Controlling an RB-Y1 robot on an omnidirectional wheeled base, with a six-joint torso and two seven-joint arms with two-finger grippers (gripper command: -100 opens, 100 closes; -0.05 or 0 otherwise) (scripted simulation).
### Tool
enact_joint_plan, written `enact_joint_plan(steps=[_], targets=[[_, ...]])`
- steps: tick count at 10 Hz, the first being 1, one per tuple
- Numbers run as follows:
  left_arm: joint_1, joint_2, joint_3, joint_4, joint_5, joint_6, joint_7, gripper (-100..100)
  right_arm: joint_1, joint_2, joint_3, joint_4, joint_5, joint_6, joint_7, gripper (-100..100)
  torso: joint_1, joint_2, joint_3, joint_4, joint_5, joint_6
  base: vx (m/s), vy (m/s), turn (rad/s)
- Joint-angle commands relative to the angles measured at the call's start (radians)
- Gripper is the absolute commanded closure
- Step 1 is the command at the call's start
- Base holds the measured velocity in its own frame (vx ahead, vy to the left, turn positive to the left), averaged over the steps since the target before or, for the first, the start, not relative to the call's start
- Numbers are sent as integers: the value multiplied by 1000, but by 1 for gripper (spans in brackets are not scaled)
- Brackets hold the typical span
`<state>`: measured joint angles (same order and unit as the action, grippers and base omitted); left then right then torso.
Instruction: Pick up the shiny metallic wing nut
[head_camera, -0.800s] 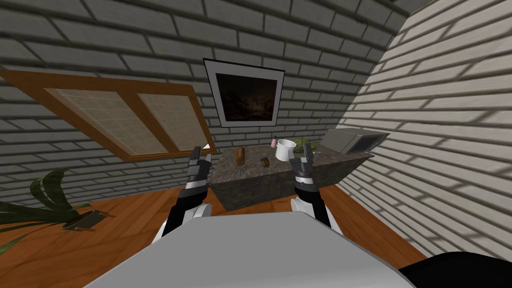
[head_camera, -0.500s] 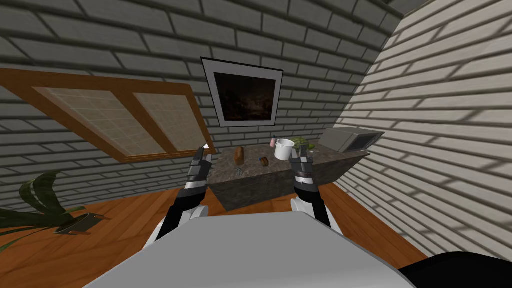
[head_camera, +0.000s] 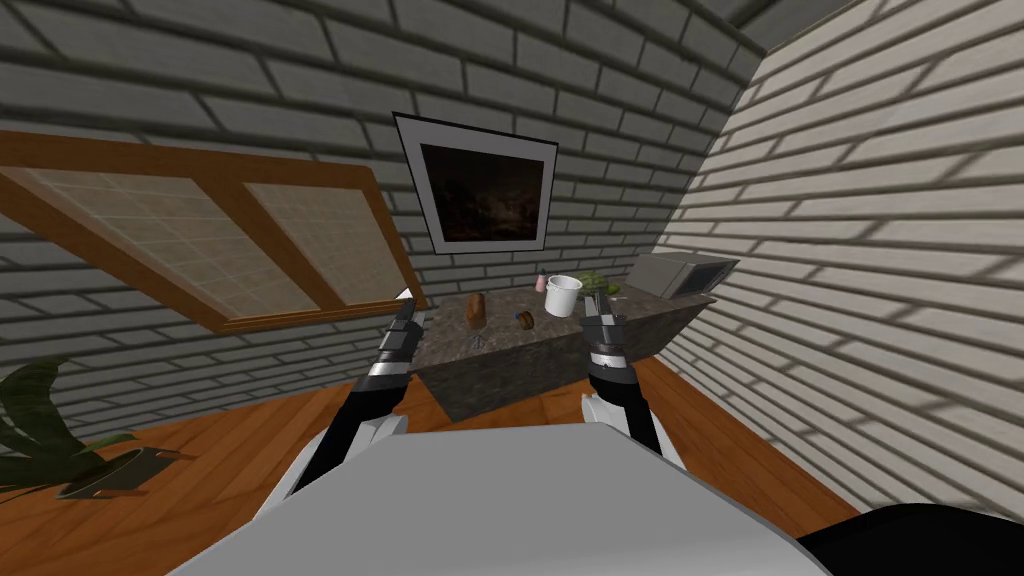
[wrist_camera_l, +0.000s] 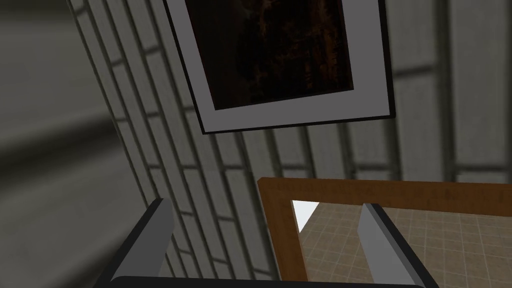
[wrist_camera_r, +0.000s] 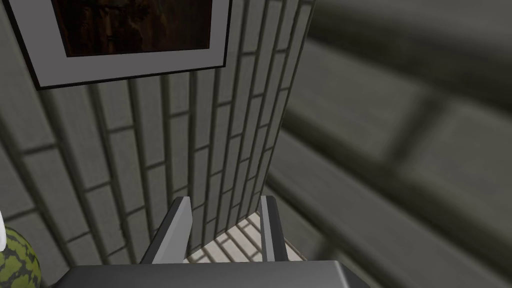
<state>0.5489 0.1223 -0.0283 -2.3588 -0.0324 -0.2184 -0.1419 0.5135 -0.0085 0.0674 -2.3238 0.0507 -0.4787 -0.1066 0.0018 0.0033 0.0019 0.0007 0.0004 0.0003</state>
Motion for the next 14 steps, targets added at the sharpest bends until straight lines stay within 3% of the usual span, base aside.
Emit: enact_joint_plan(steps=[1, 14], targets=[[0, 10, 4, -4, -3, 35, 0, -100, 0, 0, 0, 0, 0, 0, 0, 0, 0, 0, 0, 0, 0, 0, -37, 22, -60], [32, 128, 58, -55, -41, 345, 22, -100, 0, 0, 0, 0, 0, 0, 0, 0, 1, -2, -1, 0, 0, -1, -30, 23, -118]])
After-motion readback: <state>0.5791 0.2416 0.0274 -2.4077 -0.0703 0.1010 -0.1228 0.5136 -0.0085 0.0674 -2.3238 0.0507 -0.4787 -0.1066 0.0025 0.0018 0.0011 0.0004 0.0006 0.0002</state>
